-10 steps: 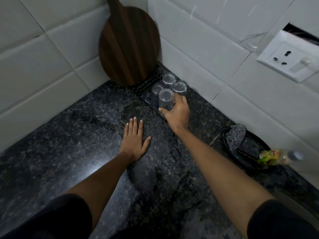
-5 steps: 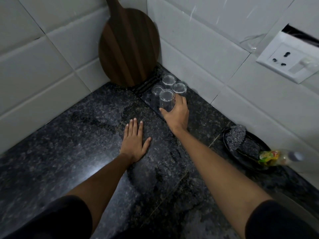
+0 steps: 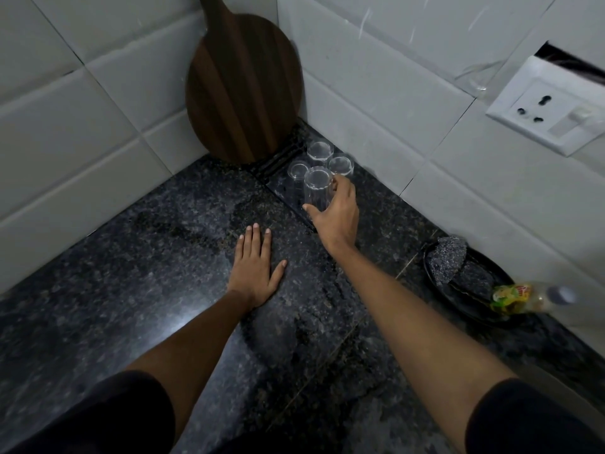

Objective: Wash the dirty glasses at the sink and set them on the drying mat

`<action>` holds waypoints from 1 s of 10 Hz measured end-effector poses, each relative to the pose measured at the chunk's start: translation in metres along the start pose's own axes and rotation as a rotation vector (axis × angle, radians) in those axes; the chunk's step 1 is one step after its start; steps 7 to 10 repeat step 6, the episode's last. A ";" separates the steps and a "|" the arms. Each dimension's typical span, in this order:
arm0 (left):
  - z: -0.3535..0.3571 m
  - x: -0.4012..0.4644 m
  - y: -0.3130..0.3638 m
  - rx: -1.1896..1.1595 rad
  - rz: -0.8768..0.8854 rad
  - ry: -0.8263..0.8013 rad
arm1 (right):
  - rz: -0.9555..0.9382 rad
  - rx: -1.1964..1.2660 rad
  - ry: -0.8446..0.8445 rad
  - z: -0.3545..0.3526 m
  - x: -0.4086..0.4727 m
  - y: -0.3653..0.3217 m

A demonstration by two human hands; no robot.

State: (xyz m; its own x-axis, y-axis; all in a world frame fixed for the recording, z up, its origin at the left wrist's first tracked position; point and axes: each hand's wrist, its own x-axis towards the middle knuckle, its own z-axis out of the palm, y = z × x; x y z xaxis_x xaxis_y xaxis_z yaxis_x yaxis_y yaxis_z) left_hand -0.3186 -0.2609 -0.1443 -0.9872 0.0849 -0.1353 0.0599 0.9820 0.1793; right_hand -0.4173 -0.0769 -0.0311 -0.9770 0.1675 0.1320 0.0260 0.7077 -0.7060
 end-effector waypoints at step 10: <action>-0.067 0.017 0.028 -0.165 0.071 0.135 | -0.037 -0.115 -0.055 -0.044 -0.022 0.014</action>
